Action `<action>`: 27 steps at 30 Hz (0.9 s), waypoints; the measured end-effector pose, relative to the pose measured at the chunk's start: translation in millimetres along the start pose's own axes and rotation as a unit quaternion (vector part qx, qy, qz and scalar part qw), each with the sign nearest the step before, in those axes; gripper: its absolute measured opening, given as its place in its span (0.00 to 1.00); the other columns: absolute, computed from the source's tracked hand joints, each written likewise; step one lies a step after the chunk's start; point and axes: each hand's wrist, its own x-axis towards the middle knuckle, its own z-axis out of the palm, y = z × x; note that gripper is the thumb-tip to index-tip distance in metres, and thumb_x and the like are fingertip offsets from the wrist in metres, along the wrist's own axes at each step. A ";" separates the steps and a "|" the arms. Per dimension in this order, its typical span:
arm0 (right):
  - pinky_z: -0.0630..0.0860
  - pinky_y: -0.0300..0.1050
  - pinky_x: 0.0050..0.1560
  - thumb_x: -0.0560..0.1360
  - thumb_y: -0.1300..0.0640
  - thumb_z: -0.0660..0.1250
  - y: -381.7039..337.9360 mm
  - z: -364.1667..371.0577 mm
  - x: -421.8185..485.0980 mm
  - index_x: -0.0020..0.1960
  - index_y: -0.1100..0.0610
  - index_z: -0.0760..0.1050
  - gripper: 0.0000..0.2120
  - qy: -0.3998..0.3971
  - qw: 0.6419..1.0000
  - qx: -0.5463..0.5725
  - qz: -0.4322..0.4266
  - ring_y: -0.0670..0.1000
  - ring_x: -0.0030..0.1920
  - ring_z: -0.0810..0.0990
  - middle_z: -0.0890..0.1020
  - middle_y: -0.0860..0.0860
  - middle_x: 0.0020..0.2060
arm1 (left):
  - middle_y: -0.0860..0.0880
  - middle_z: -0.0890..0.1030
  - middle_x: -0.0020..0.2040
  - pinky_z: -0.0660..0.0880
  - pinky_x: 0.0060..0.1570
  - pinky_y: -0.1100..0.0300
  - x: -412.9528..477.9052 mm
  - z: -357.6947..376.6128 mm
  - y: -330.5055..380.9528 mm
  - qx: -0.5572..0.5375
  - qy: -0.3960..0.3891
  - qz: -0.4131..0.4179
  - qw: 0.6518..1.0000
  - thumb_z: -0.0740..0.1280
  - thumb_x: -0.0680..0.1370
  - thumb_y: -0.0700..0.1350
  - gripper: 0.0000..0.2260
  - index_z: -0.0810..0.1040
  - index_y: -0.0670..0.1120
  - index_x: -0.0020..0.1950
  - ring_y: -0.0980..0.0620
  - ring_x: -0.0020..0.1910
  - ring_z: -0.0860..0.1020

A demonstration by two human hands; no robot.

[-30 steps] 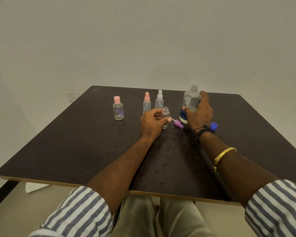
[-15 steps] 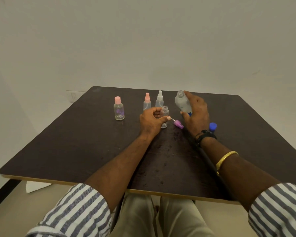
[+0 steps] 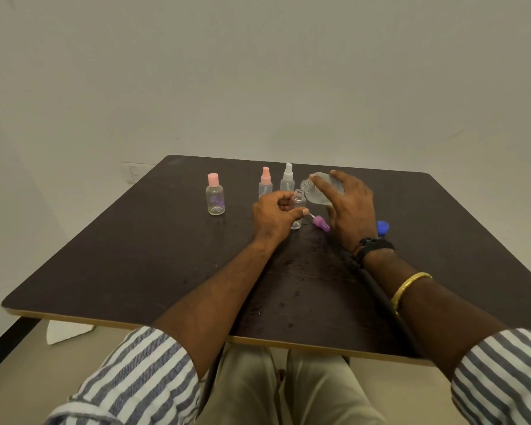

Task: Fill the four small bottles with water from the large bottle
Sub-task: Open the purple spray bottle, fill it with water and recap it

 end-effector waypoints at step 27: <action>0.65 0.67 0.67 0.72 0.47 0.48 -5.8 -22.6 3.2 0.74 0.46 0.70 0.32 -0.028 0.994 -0.094 -0.043 0.66 0.70 0.70 0.72 0.62 0.70 | 0.48 0.87 0.49 0.81 0.48 0.68 -3.2 0.0 -0.4 -0.009 -0.008 -0.002 1.000 0.82 0.69 0.44 0.20 0.84 0.42 0.59 0.56 0.47 0.84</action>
